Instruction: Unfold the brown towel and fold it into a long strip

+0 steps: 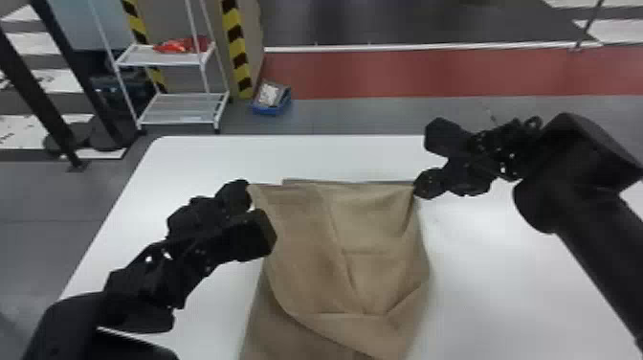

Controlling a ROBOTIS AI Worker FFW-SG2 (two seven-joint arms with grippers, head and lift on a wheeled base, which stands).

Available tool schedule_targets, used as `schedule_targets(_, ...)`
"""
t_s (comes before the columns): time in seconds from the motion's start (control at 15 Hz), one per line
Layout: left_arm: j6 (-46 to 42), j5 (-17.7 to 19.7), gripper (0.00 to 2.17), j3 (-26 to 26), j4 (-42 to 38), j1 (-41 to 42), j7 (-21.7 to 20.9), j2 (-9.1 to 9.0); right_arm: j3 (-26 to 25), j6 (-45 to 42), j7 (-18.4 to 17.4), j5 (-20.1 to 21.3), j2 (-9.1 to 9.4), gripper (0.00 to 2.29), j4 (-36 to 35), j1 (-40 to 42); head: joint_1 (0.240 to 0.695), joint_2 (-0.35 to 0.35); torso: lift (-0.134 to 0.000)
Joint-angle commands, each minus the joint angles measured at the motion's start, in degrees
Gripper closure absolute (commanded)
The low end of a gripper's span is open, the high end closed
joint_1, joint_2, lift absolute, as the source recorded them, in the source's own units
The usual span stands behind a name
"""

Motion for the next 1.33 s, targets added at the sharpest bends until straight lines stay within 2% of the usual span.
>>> schedule_targets(0.0,0.27,0.33,2.06,1.02,-0.47,-0.28,0.06,-0.09,-5.0,1.37,0.26,-1.93,-1.36,1.51,-3.53,1.23,0.695,0.046,-0.123)
schedule_targets(0.27,2.03,2.88,2.06,4.54,-1.44,-1.25,0.5,0.18,-13.62,6.65,2.63,-4.57,-5.23,1.51,-15.13,7.65,0.695,0.015,-0.123)
schedule_targets(0.4,4.31,5.43,2.06,8.14,-2.76,-1.34,0.86,1.93,-19.07,10.16,3.87,-4.83,-7.16,1.51,-23.83,13.98,0.693,0.002,-0.123)
schedule_targets(0.6,7.3,7.45,2.06,12.27,-2.76,-1.6,2.09,3.6,-28.47,14.03,5.62,-4.13,-9.88,1.51,-34.91,26.02,0.687,-0.002,-0.123)
schedule_targets(0.73,9.06,7.89,2.06,12.89,-2.67,-1.6,2.17,4.04,-34.89,14.56,8.0,-3.87,-9.97,1.51,-42.2,35.6,0.695,-0.016,-0.123)
schedule_targets(0.87,9.76,7.89,2.06,12.8,-2.76,-0.9,2.09,4.31,-38.84,16.67,11.34,-4.04,-9.18,1.51,-49.67,44.56,0.695,-0.028,-0.123)
schedule_targets(0.93,9.94,7.89,2.06,12.8,-2.76,-0.72,2.09,4.31,-39.46,18.6,13.18,-4.04,-8.74,1.51,-52.48,47.38,0.695,-0.033,-0.123)
schedule_targets(1.07,10.11,7.89,2.06,13.07,-2.76,-0.64,2.09,4.31,-39.46,22.12,13.81,-4.57,-7.77,1.51,-58.37,51.86,0.695,-0.029,-0.123)
schedule_targets(1.27,10.29,8.06,2.06,15.0,-3.81,-0.55,2.09,4.31,-41.22,28.97,13.81,-10.81,-7.16,1.51,-65.58,53.53,0.695,-0.004,-0.123)
